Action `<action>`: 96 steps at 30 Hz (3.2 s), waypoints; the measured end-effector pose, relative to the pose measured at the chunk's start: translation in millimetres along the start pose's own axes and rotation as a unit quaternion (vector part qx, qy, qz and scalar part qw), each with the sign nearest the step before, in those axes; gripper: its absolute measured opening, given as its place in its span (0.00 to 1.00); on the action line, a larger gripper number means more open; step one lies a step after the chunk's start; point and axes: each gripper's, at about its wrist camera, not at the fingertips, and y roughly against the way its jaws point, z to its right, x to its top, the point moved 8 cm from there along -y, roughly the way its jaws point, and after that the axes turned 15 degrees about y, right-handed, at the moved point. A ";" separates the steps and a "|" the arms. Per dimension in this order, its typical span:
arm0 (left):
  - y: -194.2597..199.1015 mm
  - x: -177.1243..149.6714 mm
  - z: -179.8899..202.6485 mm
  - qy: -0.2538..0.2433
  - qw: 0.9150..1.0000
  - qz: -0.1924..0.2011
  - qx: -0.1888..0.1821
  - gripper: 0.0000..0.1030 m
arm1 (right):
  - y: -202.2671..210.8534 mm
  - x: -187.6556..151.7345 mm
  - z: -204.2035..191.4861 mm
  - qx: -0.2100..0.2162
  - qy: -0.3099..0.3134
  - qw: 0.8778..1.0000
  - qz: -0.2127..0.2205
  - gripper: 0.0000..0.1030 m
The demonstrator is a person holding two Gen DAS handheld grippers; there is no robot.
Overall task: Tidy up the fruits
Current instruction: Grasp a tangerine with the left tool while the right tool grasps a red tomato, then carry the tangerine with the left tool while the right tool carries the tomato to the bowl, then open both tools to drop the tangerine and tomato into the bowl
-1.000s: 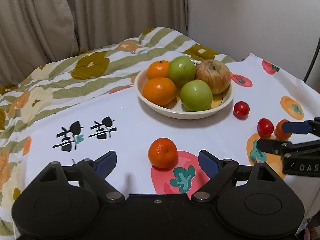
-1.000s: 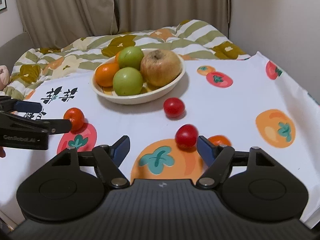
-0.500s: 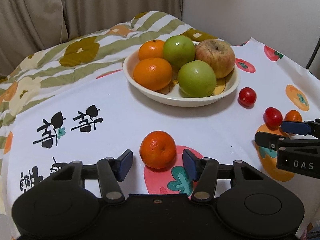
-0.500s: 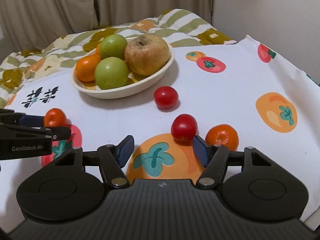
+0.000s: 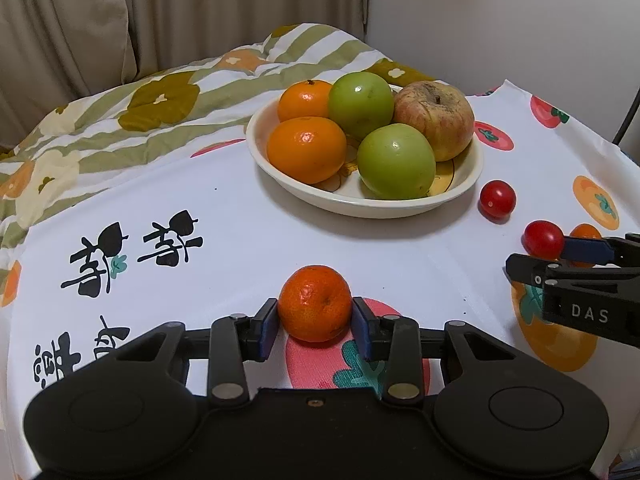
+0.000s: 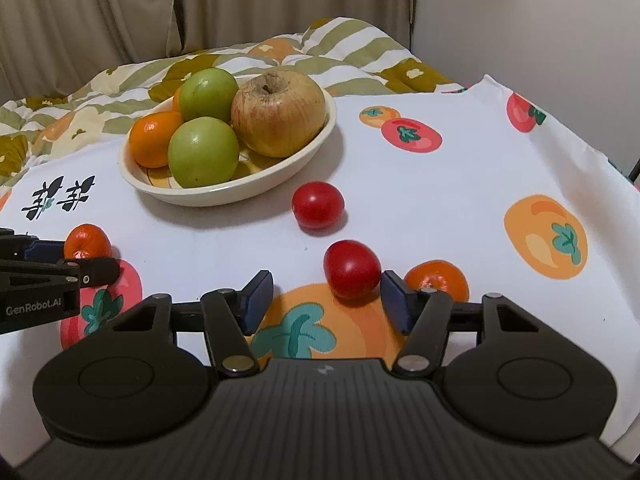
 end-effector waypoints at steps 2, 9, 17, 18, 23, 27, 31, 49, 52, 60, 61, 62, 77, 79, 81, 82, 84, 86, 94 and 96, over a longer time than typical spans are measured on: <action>0.9 0.2 0.0 0.002 1.000 0.000 0.000 0.41 | -1.3 2.0 0.2 -0.002 0.004 1.000 0.001 0.70; 8.0 0.5 4.1 0.006 1.000 0.006 -0.002 0.41 | -6.3 8.5 1.6 -0.010 0.020 1.000 0.002 0.61; 17.6 1.1 11.2 0.010 1.000 0.012 -0.004 0.41 | -9.5 10.6 1.5 -0.018 0.040 0.999 -0.006 0.49; 18.8 1.5 11.4 0.011 1.000 0.012 -0.003 0.41 | -9.6 11.2 1.8 -0.016 0.040 0.999 -0.007 0.49; 28.3 6.0 12.7 0.022 1.000 0.018 0.001 0.41 | -4.2 16.4 4.3 0.002 0.035 0.999 -0.006 0.49; 37.1 12.3 16.1 0.033 0.999 0.025 0.003 0.41 | 3.4 26.6 5.2 0.014 0.040 0.999 0.000 0.49; 46.4 22.0 20.2 0.044 0.999 0.032 0.005 0.41 | 12.8 40.1 7.1 0.030 0.043 0.999 0.008 0.49; 63.1 103.0 38.4 0.108 0.990 0.080 0.042 0.41 | 21.7 135.3 36.6 0.120 0.105 0.986 0.051 0.49; 54.1 117.9 37.2 0.117 0.989 0.077 0.053 0.41 | 11.9 154.2 40.3 0.133 0.124 0.982 0.059 0.49; 13.8 142.8 25.0 0.142 0.985 0.056 0.084 0.41 | -28.6 198.3 41.4 0.159 0.164 0.971 0.075 0.49; 8.5 145.2 22.9 0.144 0.984 0.054 0.088 0.41 | -34.6 202.4 41.0 0.164 0.167 0.969 0.076 0.49; 3.7 146.8 21.5 0.146 0.984 0.050 0.092 0.41 | -41.1 206.4 40.3 0.168 0.171 0.968 0.075 0.49; -57.6 150.3 9.1 0.173 0.977 -0.006 0.121 0.41 | -105.6 224.7 14.8 0.241 0.203 0.947 0.056 0.49; -57.4 151.0 8.0 0.174 0.977 -0.004 0.121 0.48 | -108.9 225.0 12.8 0.247 0.202 0.946 0.054 0.49; -54.2 152.4 6.5 0.174 0.977 0.004 0.122 0.84 | -111.8 226.7 11.2 0.252 0.200 0.945 0.051 0.49; -49.7 153.2 5.6 0.178 0.977 0.014 0.118 0.89 | -112.0 227.2 10.7 0.254 0.200 0.945 0.050 0.49; -42.5 154.3 4.3 0.185 0.976 0.024 0.110 0.90 | -112.3 228.5 11.0 0.261 0.201 0.943 0.050 0.49; -36.1 153.1 2.9 0.187 0.976 0.027 0.112 0.90 | -111.9 229.9 11.2 0.269 0.206 0.939 0.051 0.49; -8.9 142.8 9.4 0.185 0.974 0.043 0.122 0.91 | -116.0 228.7 3.6 0.289 0.246 0.924 0.046 0.49; -4.7 139.5 12.7 0.181 0.974 0.046 0.125 0.91 | -119.2 227.0 -0.3 0.293 0.258 0.920 0.044 0.49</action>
